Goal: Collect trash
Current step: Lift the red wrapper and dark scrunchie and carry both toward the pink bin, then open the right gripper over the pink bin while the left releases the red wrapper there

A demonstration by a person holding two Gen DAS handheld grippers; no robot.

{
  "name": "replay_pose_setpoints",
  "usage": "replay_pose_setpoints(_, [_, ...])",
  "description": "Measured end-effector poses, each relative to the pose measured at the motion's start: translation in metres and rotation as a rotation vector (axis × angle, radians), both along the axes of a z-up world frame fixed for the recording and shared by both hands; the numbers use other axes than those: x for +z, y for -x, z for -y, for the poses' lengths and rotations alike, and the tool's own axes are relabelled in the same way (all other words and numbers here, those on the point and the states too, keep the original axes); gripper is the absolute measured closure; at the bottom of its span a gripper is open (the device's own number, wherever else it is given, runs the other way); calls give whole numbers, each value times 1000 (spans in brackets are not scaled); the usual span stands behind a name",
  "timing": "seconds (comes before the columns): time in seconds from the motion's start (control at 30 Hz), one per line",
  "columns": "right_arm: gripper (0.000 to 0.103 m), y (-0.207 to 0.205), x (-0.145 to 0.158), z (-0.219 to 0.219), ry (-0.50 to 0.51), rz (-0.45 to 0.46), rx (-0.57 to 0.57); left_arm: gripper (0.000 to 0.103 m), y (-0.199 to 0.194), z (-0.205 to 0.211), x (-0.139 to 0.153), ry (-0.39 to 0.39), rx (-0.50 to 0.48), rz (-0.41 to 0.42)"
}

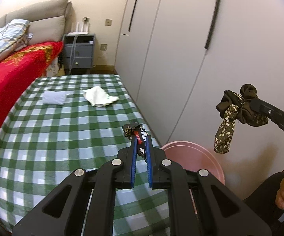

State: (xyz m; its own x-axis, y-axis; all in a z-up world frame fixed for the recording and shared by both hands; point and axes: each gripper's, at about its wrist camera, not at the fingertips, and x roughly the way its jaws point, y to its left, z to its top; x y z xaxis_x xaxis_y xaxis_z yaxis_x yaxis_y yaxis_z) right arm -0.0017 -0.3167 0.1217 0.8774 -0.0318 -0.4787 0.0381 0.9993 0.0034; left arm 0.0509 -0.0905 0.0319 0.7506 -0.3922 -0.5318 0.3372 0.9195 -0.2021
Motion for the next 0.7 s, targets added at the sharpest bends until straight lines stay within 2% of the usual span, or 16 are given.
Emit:
replay_pose_setpoints(0.27, [100,-1,-3,29,-25,-14,-54,94,-1,38,-8,8,-74,-13])
replay_pose_setpoints(0.7, [100,-18,-18,43,-54,-31,-104,94,-15,86,-31,19,-162,-67])
